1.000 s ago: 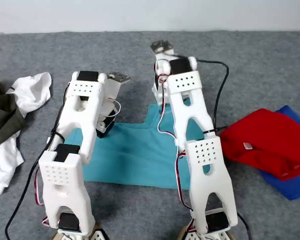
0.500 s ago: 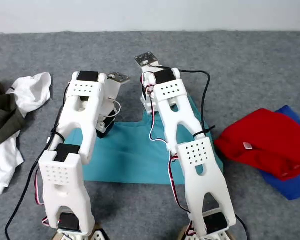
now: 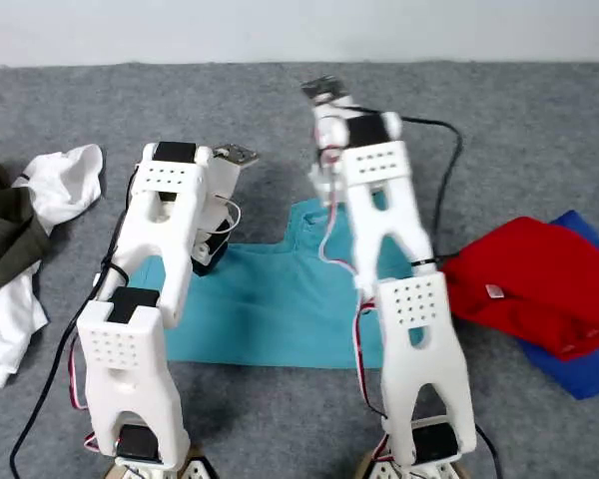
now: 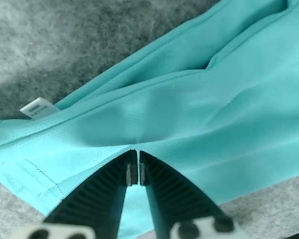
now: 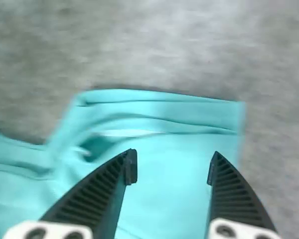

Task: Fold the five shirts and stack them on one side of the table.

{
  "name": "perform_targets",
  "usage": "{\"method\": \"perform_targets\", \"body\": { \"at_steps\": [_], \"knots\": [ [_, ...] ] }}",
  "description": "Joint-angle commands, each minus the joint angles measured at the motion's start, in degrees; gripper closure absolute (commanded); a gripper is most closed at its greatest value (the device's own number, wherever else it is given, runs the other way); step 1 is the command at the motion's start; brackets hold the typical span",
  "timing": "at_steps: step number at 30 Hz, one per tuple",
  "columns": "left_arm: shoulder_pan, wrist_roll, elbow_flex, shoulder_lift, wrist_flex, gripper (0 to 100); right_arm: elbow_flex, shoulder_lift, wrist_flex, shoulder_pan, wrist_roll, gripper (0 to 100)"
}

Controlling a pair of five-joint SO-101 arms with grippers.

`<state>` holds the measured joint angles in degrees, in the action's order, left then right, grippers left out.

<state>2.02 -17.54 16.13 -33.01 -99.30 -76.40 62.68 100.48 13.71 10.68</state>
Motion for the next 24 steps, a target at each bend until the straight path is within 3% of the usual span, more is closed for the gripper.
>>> {"method": "perform_targets", "body": {
  "at_steps": [1,10,24],
  "knots": [
    [-0.3,0.1,0.2,1.1,-1.1,98,-1.8,-3.4,-0.1,-5.0,3.2,75.8],
    [1.1,0.1,0.2,1.1,-1.1,98,-1.9,1.5,-6.5,-8.4,17.1,75.8],
    [1.2,0.1,0.2,1.1,-1.1,98,-2.2,10.0,-14.3,-5.7,18.3,76.5]
  ]
}}
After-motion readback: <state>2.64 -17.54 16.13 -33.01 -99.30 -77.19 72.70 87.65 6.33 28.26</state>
